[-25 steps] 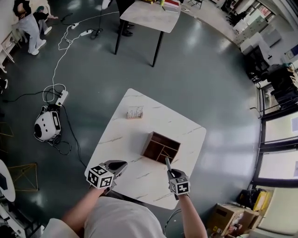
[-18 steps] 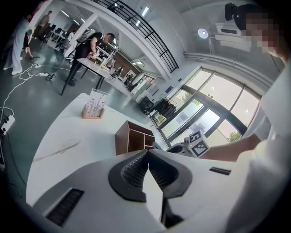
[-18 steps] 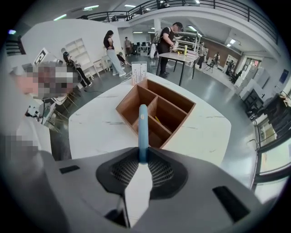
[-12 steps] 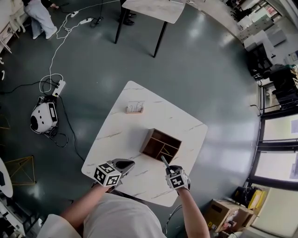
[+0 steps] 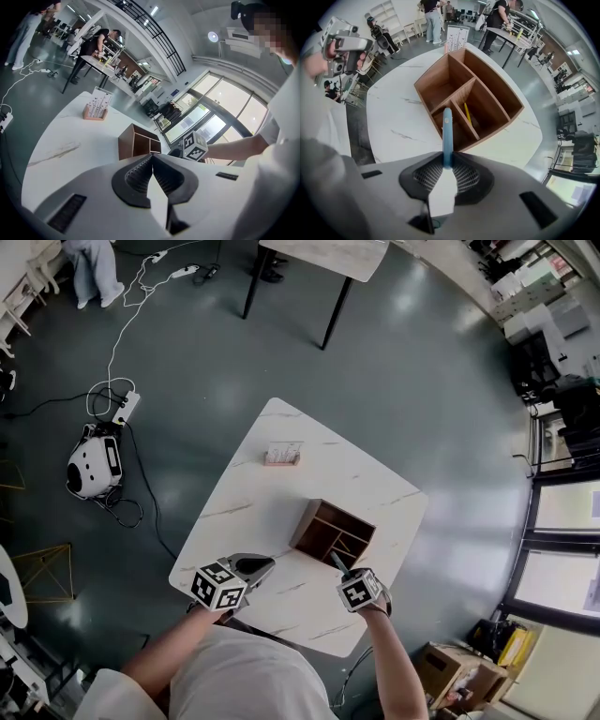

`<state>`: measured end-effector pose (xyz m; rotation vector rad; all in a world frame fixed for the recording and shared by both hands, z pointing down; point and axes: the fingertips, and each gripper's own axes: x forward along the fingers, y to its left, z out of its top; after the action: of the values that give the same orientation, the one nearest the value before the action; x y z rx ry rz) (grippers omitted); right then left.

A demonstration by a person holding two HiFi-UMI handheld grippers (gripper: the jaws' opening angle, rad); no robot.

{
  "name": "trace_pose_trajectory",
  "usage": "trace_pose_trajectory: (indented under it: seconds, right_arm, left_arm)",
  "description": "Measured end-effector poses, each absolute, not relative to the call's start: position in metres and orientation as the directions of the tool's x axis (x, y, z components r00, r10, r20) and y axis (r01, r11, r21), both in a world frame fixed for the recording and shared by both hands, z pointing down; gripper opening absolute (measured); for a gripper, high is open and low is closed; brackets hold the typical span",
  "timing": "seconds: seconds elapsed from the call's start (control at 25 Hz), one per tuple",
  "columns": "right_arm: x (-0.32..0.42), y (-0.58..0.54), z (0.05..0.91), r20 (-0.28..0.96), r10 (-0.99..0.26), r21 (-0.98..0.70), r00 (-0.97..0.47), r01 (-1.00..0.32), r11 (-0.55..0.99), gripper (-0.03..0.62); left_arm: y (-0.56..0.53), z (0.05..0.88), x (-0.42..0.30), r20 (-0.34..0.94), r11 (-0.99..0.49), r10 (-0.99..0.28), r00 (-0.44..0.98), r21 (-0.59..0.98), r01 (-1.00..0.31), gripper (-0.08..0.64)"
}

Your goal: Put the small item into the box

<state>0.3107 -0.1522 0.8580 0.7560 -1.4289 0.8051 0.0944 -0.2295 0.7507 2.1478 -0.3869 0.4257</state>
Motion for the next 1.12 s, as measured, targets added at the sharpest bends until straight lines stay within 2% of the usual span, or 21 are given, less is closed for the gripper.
trace_pose_trajectory:
  seconds: [0.64,1.12]
  right_arm:
    - [0.318,-0.169,0.857,0.995,-0.034,-0.067,-0.09,-0.904,0.422,0.078]
    - [0.323,-0.161,0.854,0.989,-0.087,-0.081,-0.122,-0.925,0.372,0.11]
  left_arm:
    - [-0.238,0.76,0.092,0.451,-0.535,-0.124,0.884,0.72,-0.442,0.014]
    - [-0.228,0.758,0.092,0.461,-0.532,-0.136,0.877,0.713,-0.457,0.014]
